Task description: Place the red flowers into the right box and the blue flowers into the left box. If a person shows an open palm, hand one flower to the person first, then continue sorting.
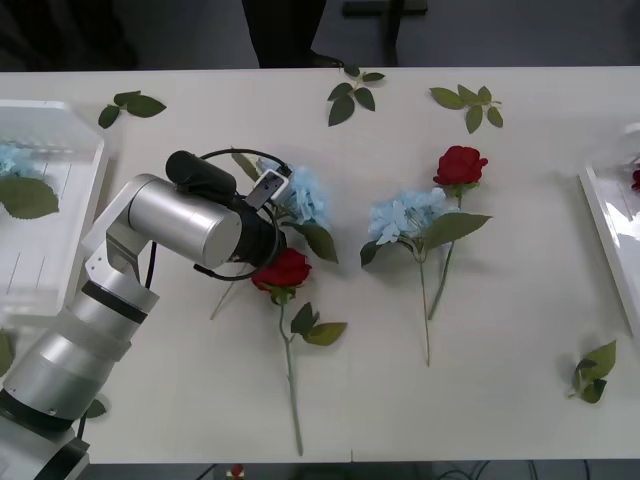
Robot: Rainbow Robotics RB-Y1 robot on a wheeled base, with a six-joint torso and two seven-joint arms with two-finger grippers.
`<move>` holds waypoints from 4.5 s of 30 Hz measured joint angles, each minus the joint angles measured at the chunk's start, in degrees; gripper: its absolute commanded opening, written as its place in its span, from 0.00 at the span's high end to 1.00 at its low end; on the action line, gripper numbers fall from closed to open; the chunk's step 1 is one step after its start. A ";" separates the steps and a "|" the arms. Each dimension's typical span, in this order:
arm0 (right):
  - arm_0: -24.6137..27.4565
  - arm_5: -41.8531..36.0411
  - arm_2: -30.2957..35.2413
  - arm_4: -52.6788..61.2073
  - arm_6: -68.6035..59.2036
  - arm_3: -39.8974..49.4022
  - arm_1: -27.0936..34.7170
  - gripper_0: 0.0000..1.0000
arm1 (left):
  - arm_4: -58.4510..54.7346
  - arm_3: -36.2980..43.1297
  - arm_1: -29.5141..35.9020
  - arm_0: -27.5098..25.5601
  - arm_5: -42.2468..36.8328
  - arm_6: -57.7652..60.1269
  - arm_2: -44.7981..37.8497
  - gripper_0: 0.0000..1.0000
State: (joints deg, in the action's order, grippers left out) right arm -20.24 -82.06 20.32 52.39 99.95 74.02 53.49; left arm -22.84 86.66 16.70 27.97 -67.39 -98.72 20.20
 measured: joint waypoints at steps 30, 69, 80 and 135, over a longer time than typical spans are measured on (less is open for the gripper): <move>-9.00 4.94 -28.36 -30.51 -44.93 10.28 -25.92 0.00 | -2.47 22.13 18.48 -5.98 -18.82 3.24 -42.80 1.00; -12.11 7.57 -37.48 -38.58 -49.83 2.67 -30.15 1.00 | -1.85 -2.23 22.33 -12.07 5.72 -2.04 -46.93 0.40; -12.12 -0.87 -35.35 -35.14 -49.83 8.10 -27.63 1.00 | -10.72 15.04 22.10 -12.06 -14.56 -1.88 -45.89 0.30; -10.79 58.79 -25.12 32.69 38.23 15.55 -12.72 1.00 | -2.91 30.34 4.64 -12.01 -13.60 19.72 -23.26 0.00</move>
State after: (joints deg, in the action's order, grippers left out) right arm -31.03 -23.27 -4.80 85.07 138.18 89.57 40.77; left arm -25.75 117.00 21.35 15.97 -80.99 -79.00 -3.06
